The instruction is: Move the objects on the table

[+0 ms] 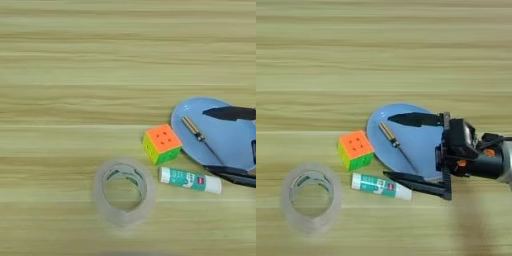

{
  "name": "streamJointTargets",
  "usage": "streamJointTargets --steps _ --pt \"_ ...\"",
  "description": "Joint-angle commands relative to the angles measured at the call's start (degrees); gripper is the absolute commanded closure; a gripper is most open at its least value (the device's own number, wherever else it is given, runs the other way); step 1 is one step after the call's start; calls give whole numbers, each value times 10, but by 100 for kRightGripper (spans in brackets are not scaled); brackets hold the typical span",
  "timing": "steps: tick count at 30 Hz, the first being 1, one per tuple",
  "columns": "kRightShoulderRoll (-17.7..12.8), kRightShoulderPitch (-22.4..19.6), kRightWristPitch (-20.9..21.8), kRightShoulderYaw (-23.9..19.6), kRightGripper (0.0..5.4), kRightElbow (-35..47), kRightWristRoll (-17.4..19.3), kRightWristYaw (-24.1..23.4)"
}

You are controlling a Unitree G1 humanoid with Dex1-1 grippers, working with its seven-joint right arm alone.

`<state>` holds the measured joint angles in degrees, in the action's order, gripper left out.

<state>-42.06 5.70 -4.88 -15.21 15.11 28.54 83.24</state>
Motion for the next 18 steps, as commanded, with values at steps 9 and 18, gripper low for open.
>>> streamJointTargets --steps 9,18 --pt "-46 4 66 47 3 -7 -96 -15" --pt "-59 20 110 83 3 -26 -161 -21"
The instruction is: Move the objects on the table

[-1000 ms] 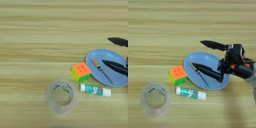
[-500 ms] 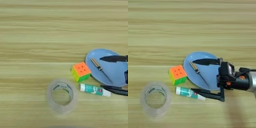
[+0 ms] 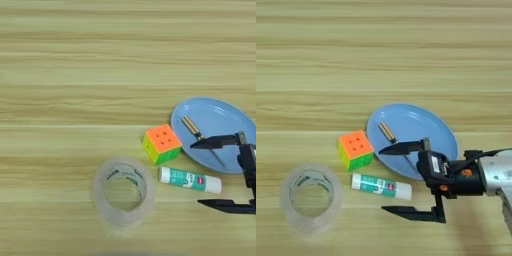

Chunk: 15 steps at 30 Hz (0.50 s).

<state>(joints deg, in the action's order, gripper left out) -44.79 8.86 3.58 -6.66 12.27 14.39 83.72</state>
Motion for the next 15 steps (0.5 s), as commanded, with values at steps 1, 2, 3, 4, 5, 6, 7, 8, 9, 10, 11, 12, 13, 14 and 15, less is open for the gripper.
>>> streamJointTargets --steps 1,2,3,4,5,6,7,8,9,10,11,12,13,14,15 --pt "-33 -12 30 1 3 0 -26 -26" --pt "-33 -13 34 5 3 -3 -31 -27" --pt "-33 -14 38 12 3 -6 -37 -28" --pt "-33 -15 41 16 3 -9 -41 -29" --pt "-33 -17 44 23 3 -14 -48 -31" --pt "-34 -18 47 28 3 -18 -55 -32" --pt "-34 -19 50 32 3 -21 -59 -33" --pt "-34 -20 53 37 3 -26 -66 -35" --pt "-34 -21 57 42 3 -31 -73 -37" --pt "-33 -22 59 46 3 -34 -77 -38" --pt "-32 -24 59 50 3 -38 -80 -40" --pt "-31 -27 60 53 3 -43 -84 -41" --pt "-30 -30 60 57 3 -48 -89 -45" --pt "-29 -35 61 60 3 -54 -96 -50" --pt "-26 -39 65 63 3 -60 -103 -58"
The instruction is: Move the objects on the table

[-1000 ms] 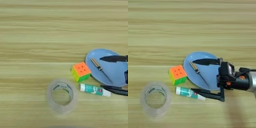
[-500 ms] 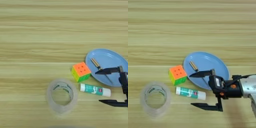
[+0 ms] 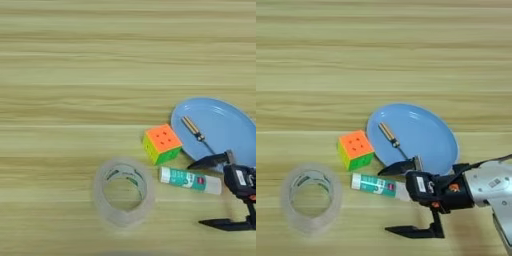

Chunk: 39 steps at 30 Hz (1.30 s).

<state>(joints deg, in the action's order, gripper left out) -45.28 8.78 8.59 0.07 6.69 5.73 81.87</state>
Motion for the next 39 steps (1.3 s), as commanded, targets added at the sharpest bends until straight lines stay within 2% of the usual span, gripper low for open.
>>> streamJointTargets --steps 1,8,16,26,32,39 --pt "-19 -44 17 -1 3 -10 -23 -46" --pt "-10 -67 23 15 3 -36 -48 -88" --pt "-19 -65 24 30 3 -37 -51 -95" --pt "-32 -62 28 43 123 -33 -54 -84" --pt "-33 -61 29 44 172 -31 -53 -81" --pt "-35 -60 28 45 271 -31 -50 -82"
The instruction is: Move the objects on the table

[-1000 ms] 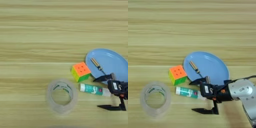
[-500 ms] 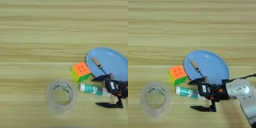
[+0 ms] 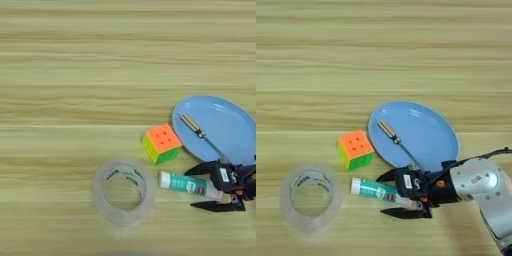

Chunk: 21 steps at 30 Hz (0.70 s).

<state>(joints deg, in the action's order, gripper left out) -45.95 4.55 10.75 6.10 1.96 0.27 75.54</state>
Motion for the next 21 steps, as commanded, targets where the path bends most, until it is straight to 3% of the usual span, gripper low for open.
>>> streamJointTargets --steps 1,6,11,17,21 --pt "-28 -18 7 -15 287 15 5 -19" --pt "-26 -20 7 -14 365 13 10 -17" --pt "-24 -23 6 -16 372 14 16 -16" --pt "-18 -36 -22 -50 372 48 98 -3" --pt "-20 -66 -59 -94 372 53 167 -4"
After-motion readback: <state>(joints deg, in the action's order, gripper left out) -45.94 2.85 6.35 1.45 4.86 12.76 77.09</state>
